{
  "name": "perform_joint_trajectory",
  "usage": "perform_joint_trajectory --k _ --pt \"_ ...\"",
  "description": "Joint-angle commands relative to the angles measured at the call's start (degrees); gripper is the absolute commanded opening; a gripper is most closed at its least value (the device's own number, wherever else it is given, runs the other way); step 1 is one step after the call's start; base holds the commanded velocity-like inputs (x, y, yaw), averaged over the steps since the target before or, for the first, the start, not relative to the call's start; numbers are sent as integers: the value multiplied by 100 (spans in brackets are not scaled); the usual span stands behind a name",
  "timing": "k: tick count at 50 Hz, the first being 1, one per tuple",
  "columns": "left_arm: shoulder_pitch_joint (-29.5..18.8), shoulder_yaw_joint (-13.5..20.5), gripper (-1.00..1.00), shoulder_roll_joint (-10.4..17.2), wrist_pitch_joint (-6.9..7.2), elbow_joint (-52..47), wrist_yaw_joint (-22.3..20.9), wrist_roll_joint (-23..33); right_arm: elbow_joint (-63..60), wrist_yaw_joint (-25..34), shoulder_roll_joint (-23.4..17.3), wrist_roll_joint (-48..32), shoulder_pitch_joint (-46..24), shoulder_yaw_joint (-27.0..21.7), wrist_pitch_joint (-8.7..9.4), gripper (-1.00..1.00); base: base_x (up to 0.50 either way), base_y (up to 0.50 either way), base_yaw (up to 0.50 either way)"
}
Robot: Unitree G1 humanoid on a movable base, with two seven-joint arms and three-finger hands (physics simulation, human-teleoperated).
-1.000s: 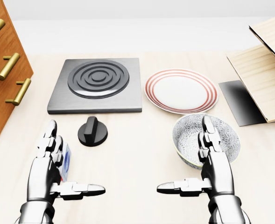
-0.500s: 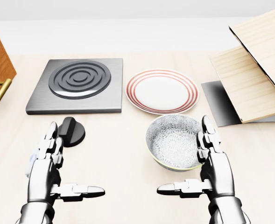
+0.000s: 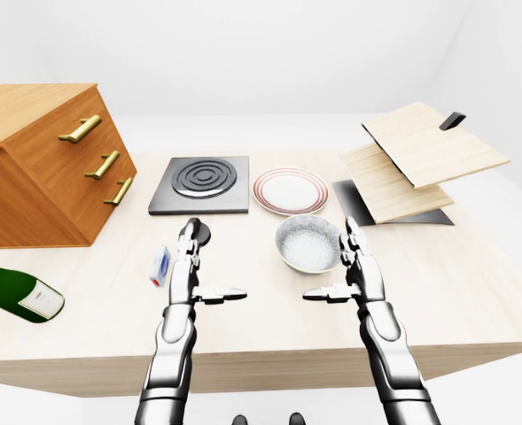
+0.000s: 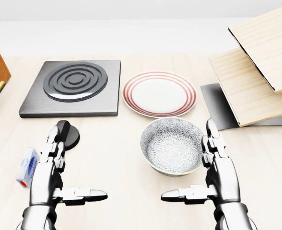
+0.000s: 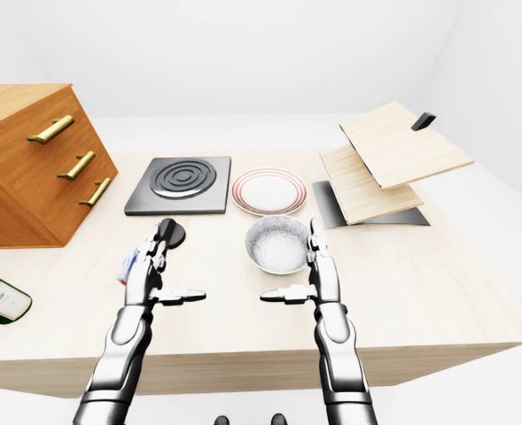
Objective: Pick up the cream cheese and put it in the bowl.
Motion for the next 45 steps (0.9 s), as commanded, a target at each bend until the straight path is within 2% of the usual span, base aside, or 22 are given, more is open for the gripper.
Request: perform_joint_trajectory --k 1,4,11,15,24,29,37,45 --pt "-497 368 100 289 0 160 166 -53 90 14 -3 -41 -13 5 -75 100 0 0 0" --pt "-650 592 100 490 0 106 257 -79 112 35 -4 -22 -19 1 -91 100 0 0 0" --pt "-625 878 100 739 0 -1 227 -125 131 59 -7 -14 -28 2 -99 100 0 0 0" --pt "-496 926 100 755 0 -216 181 -84 189 59 -13 -8 -54 -11 -124 100 0 0 0" --pt "-229 1082 100 790 0 -207 78 67 31 89 -19 51 -16 -33 -26 100 0 0 0" --pt "-280 1184 100 871 0 149 112 93 53 96 -18 60 -19 -38 -42 100 0 0 0" --pt "-340 1308 100 972 0 62 209 79 10 141 -15 95 1 -29 -16 100 0 0 0" --pt "-448 1309 100 1029 0 278 344 184 -58 255 5 63 94 48 -73 100 0 0 0"
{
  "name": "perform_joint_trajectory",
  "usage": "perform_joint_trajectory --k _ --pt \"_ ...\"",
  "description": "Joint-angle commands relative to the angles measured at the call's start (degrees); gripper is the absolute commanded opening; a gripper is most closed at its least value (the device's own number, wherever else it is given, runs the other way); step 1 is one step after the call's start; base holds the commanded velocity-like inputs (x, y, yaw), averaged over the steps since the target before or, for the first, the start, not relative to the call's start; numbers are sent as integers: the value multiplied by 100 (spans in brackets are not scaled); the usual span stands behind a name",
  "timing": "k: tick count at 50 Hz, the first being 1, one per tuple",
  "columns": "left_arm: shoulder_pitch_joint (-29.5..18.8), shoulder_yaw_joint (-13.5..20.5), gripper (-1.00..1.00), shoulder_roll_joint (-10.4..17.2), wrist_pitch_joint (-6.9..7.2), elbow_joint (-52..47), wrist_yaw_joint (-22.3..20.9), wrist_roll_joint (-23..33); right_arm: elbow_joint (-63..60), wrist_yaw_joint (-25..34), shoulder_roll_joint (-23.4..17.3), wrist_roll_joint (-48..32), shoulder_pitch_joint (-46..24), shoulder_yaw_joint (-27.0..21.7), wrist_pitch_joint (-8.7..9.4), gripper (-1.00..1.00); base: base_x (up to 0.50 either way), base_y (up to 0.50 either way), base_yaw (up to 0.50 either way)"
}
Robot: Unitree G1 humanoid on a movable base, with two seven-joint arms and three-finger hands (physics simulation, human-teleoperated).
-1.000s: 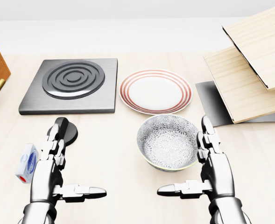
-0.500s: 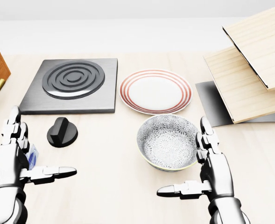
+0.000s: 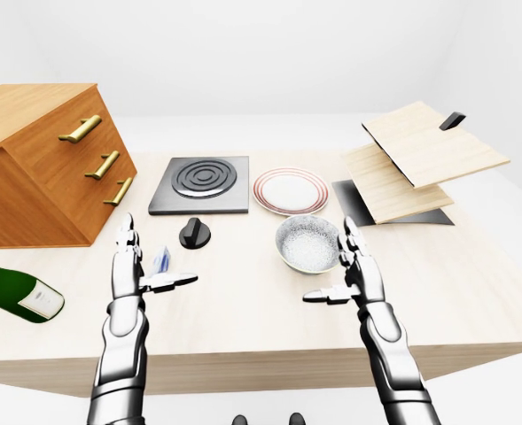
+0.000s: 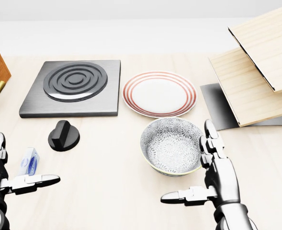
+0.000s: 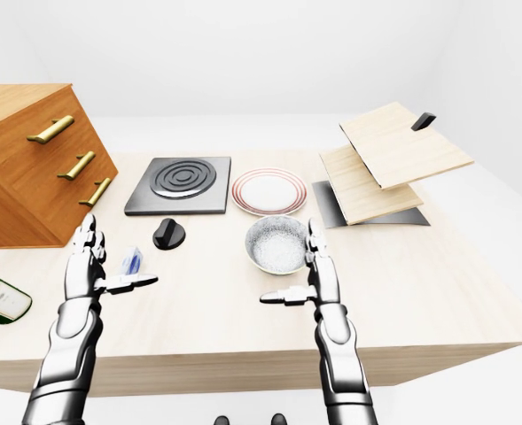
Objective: Pick up the cream cheese and put it in the bowl.
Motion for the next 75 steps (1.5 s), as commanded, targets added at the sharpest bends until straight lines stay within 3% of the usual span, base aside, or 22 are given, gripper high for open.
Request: perform_joint_trajectory --k 1,23,39,46,53,68,72,75 --pt "-138 87 100 122 0 287 160 98 -69 108 14 1 70 47 -22 100 0 0 0" --pt "-1160 -312 100 315 0 2702 728 200 -164 215 28 40 132 67 -1 100 0 0 0" --pt "-1206 -351 100 362 0 2847 841 235 -233 257 29 90 141 66 78 100 0 0 0" --pt "-1376 -374 100 456 0 3337 1145 436 -250 272 27 99 140 61 101 100 0 0 0" --pt "-1221 -411 100 406 0 2922 1332 661 -219 277 28 106 121 64 108 100 0 0 0" --pt "-1185 -471 100 297 0 2937 1295 728 -198 288 30 120 125 64 104 100 0 0 0" --pt "-1242 -458 100 318 0 3069 1334 737 -226 293 31 130 136 66 122 100 0 0 0" --pt "-1512 -493 100 390 0 3833 1512 830 -246 294 33 130 147 69 129 100 0 0 0"
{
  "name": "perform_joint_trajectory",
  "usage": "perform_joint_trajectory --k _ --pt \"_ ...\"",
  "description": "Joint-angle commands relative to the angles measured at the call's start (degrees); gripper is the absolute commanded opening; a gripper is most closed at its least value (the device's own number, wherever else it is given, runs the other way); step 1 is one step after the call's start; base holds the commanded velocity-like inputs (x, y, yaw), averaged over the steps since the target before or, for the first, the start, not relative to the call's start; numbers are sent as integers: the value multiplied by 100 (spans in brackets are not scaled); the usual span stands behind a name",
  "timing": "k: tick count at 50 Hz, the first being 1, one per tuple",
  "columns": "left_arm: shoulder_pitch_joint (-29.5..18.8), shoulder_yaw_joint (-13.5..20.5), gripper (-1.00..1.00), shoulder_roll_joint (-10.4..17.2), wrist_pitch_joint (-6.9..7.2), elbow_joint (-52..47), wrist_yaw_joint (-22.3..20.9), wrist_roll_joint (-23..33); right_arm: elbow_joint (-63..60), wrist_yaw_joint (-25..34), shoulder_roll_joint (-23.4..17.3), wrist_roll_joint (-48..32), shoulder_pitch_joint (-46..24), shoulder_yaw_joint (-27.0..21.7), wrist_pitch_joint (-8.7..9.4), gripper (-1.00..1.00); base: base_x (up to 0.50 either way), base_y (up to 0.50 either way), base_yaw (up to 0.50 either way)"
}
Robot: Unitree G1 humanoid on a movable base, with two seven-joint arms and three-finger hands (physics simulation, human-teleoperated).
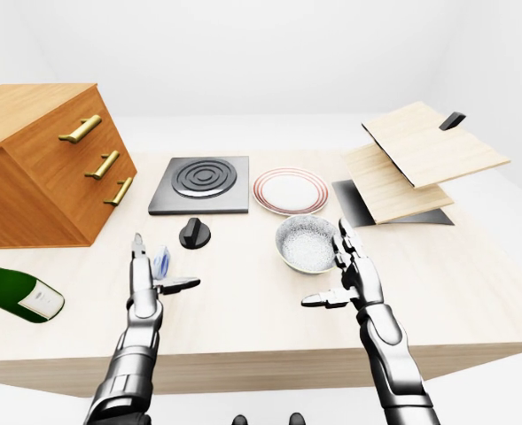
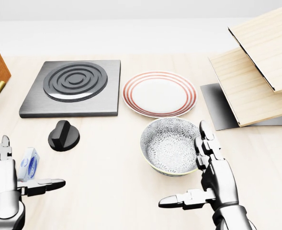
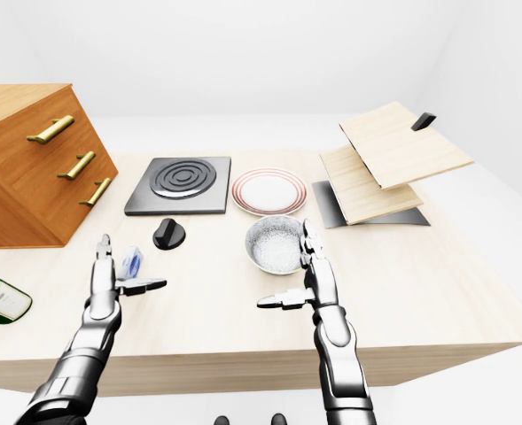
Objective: Pick up the cream cheese and put it in the bowl.
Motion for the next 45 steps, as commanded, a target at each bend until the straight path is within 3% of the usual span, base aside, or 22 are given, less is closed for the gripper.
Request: perform_joint_trajectory --k 1,10,11,12,13,24,38,45 --pt "-287 -52 100 66 0 829 223 125 -19 8 3 12 13 2 13 100 0 0 0" --pt "-282 -101 100 116 0 838 370 177 -1 20 1 24 17 2 -4 100 0 0 0" --pt "-259 -103 78 106 0 820 309 153 13 22 2 27 14 0 -14 100 0 0 0" --pt "-272 -85 -51 106 0 853 353 158 13 22 2 26 15 1 -13 100 0 0 0" --pt "-252 -68 -100 111 0 836 337 123 17 23 3 25 14 3 -18 100 0 0 0" --pt "-305 -4 -100 129 0 737 371 -28 118 49 1 27 -16 13 -17 100 0 0 0" --pt "-313 43 -100 150 0 622 390 -165 -134 135 15 85 81 58 117 100 0 0 0" --pt "-110 37 -100 86 0 -10 243 -196 -355 135 4 70 137 39 193 100 0 0 0"
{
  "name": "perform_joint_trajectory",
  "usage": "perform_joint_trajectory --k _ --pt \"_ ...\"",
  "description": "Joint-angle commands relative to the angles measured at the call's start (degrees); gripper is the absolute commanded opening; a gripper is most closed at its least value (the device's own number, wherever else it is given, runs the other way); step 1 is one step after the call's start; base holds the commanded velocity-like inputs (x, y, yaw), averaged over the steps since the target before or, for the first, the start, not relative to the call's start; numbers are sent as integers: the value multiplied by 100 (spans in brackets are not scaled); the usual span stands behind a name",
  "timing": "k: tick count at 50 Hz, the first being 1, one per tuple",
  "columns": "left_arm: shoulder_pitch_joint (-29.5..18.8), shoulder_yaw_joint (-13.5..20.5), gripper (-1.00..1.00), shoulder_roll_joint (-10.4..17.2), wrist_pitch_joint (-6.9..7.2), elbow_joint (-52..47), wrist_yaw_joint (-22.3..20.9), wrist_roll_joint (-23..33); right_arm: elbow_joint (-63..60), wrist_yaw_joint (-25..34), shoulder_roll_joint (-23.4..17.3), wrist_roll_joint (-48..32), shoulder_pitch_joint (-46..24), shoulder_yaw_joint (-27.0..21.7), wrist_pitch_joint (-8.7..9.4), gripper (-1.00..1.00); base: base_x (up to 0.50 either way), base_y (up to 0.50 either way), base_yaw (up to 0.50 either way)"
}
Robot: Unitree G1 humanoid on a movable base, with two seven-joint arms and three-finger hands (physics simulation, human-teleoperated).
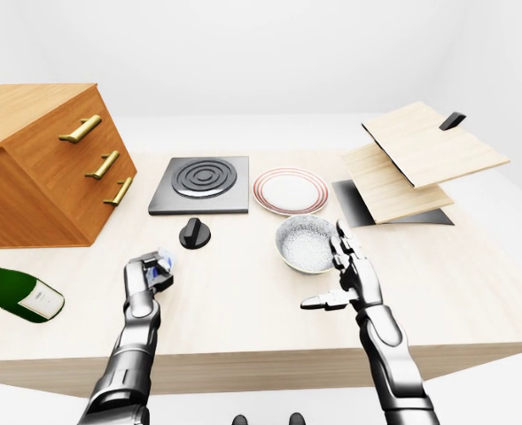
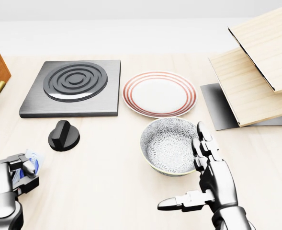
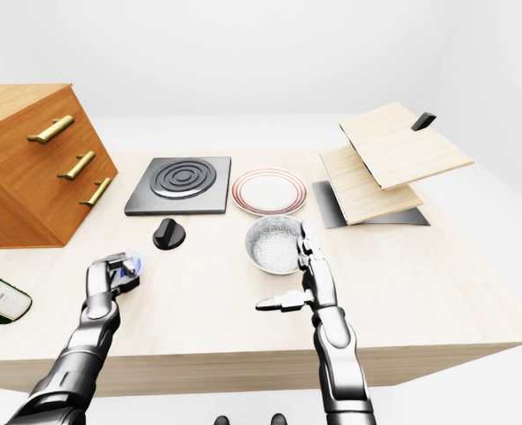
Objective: Pick up the cream cheese and put it in the bowl.
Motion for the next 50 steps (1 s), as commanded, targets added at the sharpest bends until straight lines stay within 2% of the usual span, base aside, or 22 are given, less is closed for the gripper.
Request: perform_joint_trajectory --k 1,4,9,17,19,21,24,25,29,33,42,44,50 --pt "191 32 -100 -64 2 -869 -72 454 -306 7 -13 -18 75 -14 112 100 0 0 0" --pt "367 22 -100 -155 2 -1488 -303 437 -672 -13 -54 -49 116 -82 263 100 0 0 0" --pt "619 15 -100 -335 2 -2674 -598 511 -1209 -28 -142 44 33 -368 665 100 0 0 0" --pt "1005 -194 -100 -705 2 -4505 -1403 467 -1261 -35 -375 301 -307 -935 665 100 0 0 0" --pt "1053 -390 -100 -845 7 -5027 -1650 529 -1132 -39 -457 363 -393 -1071 665 100 0 0 0" --pt "1046 -504 -100 -943 283 -5284 -1805 615 -1082 -51 -502 402 -429 -1141 665 100 0 0 0" --pt "954 -830 -100 -1130 860 -5803 -2051 843 -1172 -54 -583 508 -445 -1286 665 100 0 0 0" --pt "924 -893 -100 -1179 988 -5894 -2108 894 -1201 -52 -597 528 -443 -1314 665 100 0 0 0" --pt "737 -1199 -100 -1400 1002 -6255 -2382 1032 -1284 -7 -635 571 -406 -1403 665 100 0 0 0" --pt "398 -1510 -100 -1585 1002 -6242 -2491 1351 -1339 103 -582 573 -235 -1414 665 100 0 0 0" --pt "31 -1911 -100 -1931 1002 -5925 -2645 1999 -1357 236 -604 691 -170 -1590 665 100 0 0 0" --pt "-141 -2016 -100 -2036 1002 -5532 -2622 2218 -1393 276 -600 717 -128 -1616 665 100 0 0 0" --pt "-899 -1947 -100 -2169 1002 -3902 -2356 2733 -1463 413 -595 787 -35 -1711 665 100 0 0 0"
